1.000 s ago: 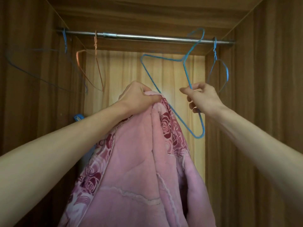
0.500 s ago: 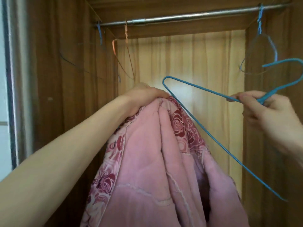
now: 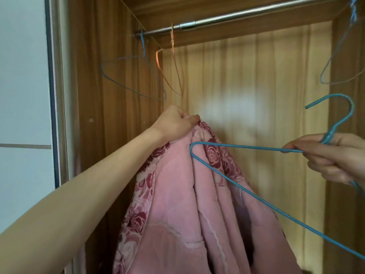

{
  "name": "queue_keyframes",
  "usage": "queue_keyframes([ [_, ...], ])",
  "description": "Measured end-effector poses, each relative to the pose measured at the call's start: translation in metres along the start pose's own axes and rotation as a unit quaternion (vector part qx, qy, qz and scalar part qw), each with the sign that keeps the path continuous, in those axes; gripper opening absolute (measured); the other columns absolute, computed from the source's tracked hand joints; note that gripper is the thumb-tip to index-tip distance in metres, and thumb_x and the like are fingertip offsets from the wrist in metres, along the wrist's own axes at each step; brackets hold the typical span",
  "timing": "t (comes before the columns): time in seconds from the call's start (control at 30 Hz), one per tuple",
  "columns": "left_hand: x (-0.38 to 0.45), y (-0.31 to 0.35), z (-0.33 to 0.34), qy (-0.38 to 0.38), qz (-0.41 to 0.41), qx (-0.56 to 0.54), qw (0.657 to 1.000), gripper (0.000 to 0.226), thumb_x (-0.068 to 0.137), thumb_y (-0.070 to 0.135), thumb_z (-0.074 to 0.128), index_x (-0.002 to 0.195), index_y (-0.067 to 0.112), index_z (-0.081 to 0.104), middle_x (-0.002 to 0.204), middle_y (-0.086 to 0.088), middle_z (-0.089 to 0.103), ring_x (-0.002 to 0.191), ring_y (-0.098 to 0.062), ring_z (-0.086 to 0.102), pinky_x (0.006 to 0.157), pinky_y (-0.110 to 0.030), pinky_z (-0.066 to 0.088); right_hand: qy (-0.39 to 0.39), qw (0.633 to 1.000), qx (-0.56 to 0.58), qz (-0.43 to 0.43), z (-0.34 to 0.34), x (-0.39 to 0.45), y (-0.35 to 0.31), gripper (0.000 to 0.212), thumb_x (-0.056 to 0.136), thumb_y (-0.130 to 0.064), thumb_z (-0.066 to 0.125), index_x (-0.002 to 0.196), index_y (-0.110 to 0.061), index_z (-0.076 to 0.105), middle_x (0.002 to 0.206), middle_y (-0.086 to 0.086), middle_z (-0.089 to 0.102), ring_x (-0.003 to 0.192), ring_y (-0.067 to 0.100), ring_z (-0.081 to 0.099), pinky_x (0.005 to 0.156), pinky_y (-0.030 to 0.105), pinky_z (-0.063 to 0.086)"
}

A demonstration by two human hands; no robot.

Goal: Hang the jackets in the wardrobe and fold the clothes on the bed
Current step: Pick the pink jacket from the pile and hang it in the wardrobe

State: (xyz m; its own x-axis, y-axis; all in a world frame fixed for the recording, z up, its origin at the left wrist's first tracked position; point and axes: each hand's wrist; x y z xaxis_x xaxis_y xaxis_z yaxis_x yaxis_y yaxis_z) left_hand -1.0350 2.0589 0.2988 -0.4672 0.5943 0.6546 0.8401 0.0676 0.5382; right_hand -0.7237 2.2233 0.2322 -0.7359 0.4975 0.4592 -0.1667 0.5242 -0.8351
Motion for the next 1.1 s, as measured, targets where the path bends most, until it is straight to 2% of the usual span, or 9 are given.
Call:
queue_keyframes([
  [0.17, -0.003, 0.007, 0.003, 0.029, 0.044, 0.098, 0.994, 0.064, 0.099, 0.042, 0.061, 0.049, 0.014, 0.033, 0.047, 0.009, 0.027, 0.052, -0.020, 0.031, 0.058, -0.033, 0.030, 0.026, 0.998, -0.014, 0.061, 0.019, 0.005, -0.016, 0.025, 0.095, -0.026, 0.066, 0.100, -0.007, 0.080, 0.056, -0.004, 0.022, 0.042, 0.007, 0.018, 0.041, 0.014, 0.013],
  [0.3, -0.010, 0.020, 0.012, 0.081, 0.067, 0.183, 0.977, 0.054, 0.098, 0.049, 0.057, 0.067, 0.004, 0.054, 0.060, -0.005, 0.053, 0.070, -0.032, 0.054, 0.063, -0.036, 0.044, 0.004, 0.995, -0.051, 0.081, 0.038, 0.014, -0.030, 0.024, 0.102, -0.021, 0.060, 0.102, -0.003, 0.077, 0.058, -0.002, 0.024, 0.042, 0.007, 0.018, 0.036, 0.013, 0.014],
  [0.5, -0.018, 0.021, 0.018, 0.124, 0.065, 0.171, 0.975, 0.049, 0.097, 0.051, 0.057, 0.071, 0.010, 0.068, 0.070, -0.005, 0.067, 0.077, -0.033, 0.060, 0.064, -0.035, 0.045, -0.068, 0.985, -0.112, 0.115, 0.041, 0.026, -0.052, 0.033, 0.105, -0.019, 0.055, 0.108, 0.012, 0.063, 0.059, -0.003, 0.024, 0.045, 0.007, 0.015, 0.038, 0.017, 0.011],
  [0.63, -0.020, 0.036, 0.023, 0.109, 0.038, 0.091, 0.989, 0.053, 0.095, 0.049, 0.064, 0.056, 0.013, 0.059, 0.049, 0.004, 0.047, 0.062, -0.025, 0.051, 0.060, -0.032, 0.040, -0.065, 0.988, -0.086, 0.111, 0.054, 0.033, -0.050, 0.019, 0.102, -0.014, 0.059, 0.087, -0.004, 0.063, 0.055, -0.005, 0.025, 0.042, 0.006, 0.017, 0.036, 0.017, 0.011],
  [0.73, -0.029, 0.047, 0.038, 0.112, 0.007, 0.089, 0.990, 0.056, 0.093, 0.048, 0.066, 0.052, 0.013, 0.052, 0.050, 0.001, 0.042, 0.065, -0.030, 0.049, 0.064, -0.032, 0.042, -0.017, 0.996, -0.049, 0.076, 0.071, 0.037, -0.038, 0.047, 0.102, -0.011, 0.059, 0.056, -0.019, 0.067, 0.050, -0.009, 0.029, 0.040, 0.005, 0.020, 0.035, 0.016, 0.014],
  [0.87, -0.037, 0.055, 0.044, 0.135, 0.041, 0.137, 0.980, 0.048, 0.094, 0.044, 0.061, 0.063, 0.008, 0.056, 0.058, -0.006, 0.050, 0.077, -0.041, 0.054, 0.063, -0.036, 0.042, 0.046, 0.998, 0.035, 0.041, 0.101, 0.039, -0.036, 0.032, 0.101, -0.008, 0.058, 0.070, -0.016, 0.054, 0.048, -0.010, 0.029, 0.038, 0.005, 0.021, 0.033, 0.016, 0.016],
  [0.97, -0.045, 0.065, 0.038, 0.151, 0.092, 0.173, 0.969, 0.039, 0.096, 0.044, 0.059, 0.076, 0.011, 0.065, 0.072, -0.008, 0.063, 0.083, -0.041, 0.058, 0.064, -0.036, 0.039, 0.097, 0.991, 0.087, -0.010, 0.115, 0.040, -0.035, 0.020, 0.102, -0.005, 0.056, 0.084, 0.000, 0.062, 0.049, -0.008, 0.028, 0.042, 0.008, 0.023, 0.034, 0.016, 0.018],
  [1.03, -0.048, 0.075, 0.027, 0.130, 0.134, 0.206, 0.961, 0.033, 0.096, 0.047, 0.059, 0.085, 0.018, 0.071, 0.080, -0.005, 0.067, 0.089, -0.038, 0.061, 0.068, -0.036, 0.043, 0.136, 0.983, 0.116, -0.032, 0.114, 0.041, -0.032, 0.023, 0.102, -0.006, 0.057, 0.097, 0.014, 0.068, 0.048, -0.009, 0.031, 0.038, 0.005, 0.025, 0.034, 0.016, 0.020],
  [1.1, -0.051, 0.084, 0.009, 0.066, 0.175, 0.201, 0.962, 0.029, 0.097, 0.051, 0.060, 0.095, 0.025, 0.074, 0.080, 0.002, 0.068, 0.087, -0.028, 0.067, 0.074, -0.037, 0.052, 0.170, 0.975, 0.133, -0.051, 0.108, 0.040, -0.030, 0.022, 0.100, -0.007, 0.060, 0.099, 0.012, 0.071, 0.049, -0.007, 0.033, 0.037, 0.005, 0.025, 0.034, 0.017, 0.021],
])
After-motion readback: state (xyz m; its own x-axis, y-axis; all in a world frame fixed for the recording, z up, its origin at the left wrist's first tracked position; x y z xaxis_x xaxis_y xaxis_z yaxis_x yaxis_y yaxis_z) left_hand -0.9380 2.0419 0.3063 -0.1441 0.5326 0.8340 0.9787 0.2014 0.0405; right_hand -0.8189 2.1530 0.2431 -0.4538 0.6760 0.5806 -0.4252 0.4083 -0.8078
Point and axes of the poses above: each hand's wrist, its own x-axis towards the middle knuckle, its own z-axis out of the palm, y = z × x
